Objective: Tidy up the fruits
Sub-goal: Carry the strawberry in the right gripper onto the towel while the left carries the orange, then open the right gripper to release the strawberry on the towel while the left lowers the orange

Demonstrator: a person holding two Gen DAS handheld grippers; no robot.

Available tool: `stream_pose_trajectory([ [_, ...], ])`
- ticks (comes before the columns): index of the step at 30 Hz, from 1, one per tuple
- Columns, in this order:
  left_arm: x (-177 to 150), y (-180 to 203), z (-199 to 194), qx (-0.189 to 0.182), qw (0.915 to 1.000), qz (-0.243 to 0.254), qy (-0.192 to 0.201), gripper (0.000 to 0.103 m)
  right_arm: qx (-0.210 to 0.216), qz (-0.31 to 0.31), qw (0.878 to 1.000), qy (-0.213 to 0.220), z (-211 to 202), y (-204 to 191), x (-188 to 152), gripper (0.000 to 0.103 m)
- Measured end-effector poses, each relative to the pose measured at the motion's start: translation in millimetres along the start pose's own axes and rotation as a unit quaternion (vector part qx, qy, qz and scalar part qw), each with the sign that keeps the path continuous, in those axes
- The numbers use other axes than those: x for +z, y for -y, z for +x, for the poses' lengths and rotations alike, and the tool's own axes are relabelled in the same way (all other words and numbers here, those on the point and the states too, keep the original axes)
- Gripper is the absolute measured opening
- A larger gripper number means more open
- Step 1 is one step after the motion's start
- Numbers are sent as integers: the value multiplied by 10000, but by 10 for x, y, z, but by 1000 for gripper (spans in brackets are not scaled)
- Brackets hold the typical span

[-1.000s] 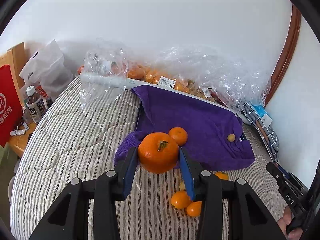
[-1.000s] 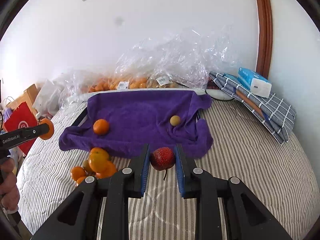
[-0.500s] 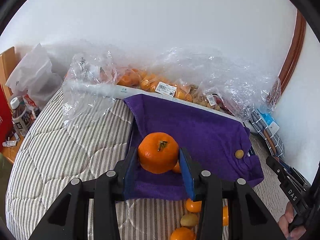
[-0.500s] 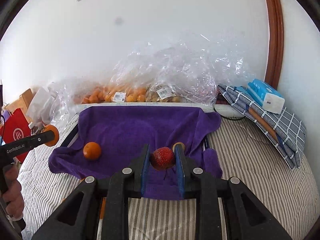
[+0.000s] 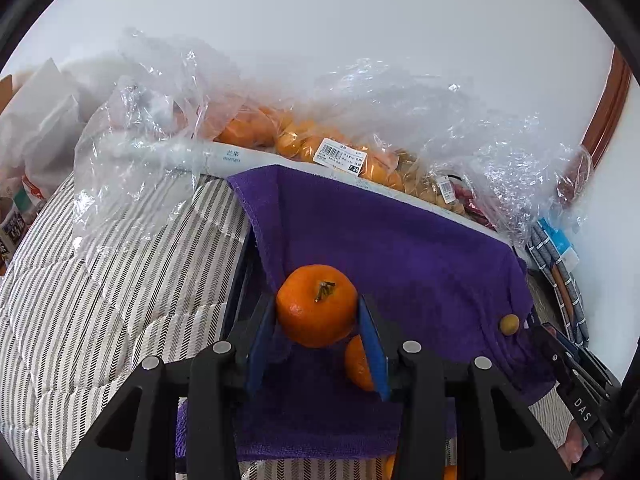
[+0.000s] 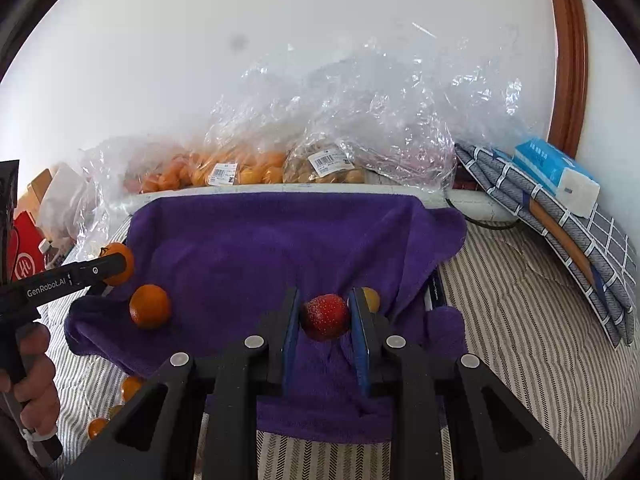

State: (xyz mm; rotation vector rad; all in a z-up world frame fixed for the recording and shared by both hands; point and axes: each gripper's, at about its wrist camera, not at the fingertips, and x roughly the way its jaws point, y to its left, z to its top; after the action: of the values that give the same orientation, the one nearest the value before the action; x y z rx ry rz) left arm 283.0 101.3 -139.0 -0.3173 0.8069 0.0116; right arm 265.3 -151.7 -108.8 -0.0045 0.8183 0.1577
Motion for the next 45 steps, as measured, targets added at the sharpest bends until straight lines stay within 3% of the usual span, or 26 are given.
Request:
stream_pose_trajectory([
  [8, -47, 44, 55, 183, 9998, 72, 91, 40, 251, 135, 9995, -150, 84, 41, -35, 24],
  [13, -76, 14, 161, 61, 9999, -15, -88, 40, 174, 126, 9993, -321, 188, 29, -76, 24],
  [29, -97, 40, 175, 99, 9999, 41, -26, 40, 138, -64, 9989, -434, 272, -47, -138, 24],
  [39, -112, 52, 158, 139, 9999, 52, 10, 40, 123, -20, 9995, -286, 231, -43, -138, 53],
  [45, -109, 55, 15, 1, 9995, 21, 312, 45, -149, 8, 9999, -69, 140, -43, -153, 56],
])
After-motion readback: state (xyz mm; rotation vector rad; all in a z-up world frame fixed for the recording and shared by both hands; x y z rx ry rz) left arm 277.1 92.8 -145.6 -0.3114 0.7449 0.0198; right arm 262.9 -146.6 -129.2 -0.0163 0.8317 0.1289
